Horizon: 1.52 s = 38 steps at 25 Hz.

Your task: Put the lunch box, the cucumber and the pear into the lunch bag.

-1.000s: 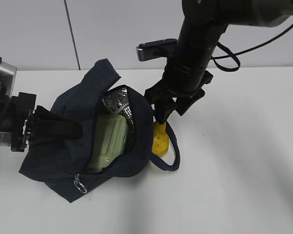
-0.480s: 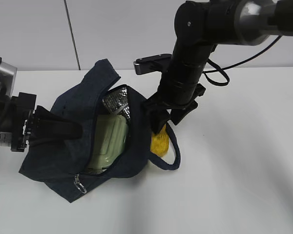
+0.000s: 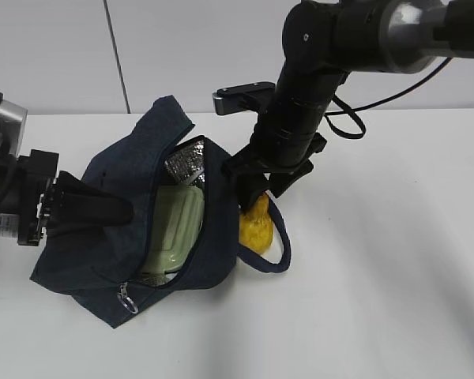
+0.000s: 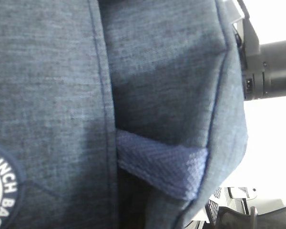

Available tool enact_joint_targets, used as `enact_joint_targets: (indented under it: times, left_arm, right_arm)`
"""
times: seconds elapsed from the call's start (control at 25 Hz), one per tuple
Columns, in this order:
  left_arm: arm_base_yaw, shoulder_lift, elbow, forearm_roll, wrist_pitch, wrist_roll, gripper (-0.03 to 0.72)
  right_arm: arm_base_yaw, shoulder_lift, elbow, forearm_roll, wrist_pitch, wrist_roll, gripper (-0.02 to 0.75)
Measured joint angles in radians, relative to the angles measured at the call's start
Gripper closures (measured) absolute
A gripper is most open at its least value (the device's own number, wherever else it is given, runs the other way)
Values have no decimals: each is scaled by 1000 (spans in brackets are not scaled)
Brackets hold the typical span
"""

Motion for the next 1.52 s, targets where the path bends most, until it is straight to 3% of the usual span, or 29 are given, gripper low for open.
enact_joint_targets:
  times: [0.48,0.92,1.52]
  left_arm:
    - [0,0,0,-1,-2,0,687]
    - [0,0,0,-3,-2,0,687]
    - [0,0,0,-9,-3,0,687]
  right_arm:
    - [0,41,0,32,-14,-10,286]
    - [0,42,0,45,-19,-19,461]
    - [0,7,-8,27,75,-25,470]
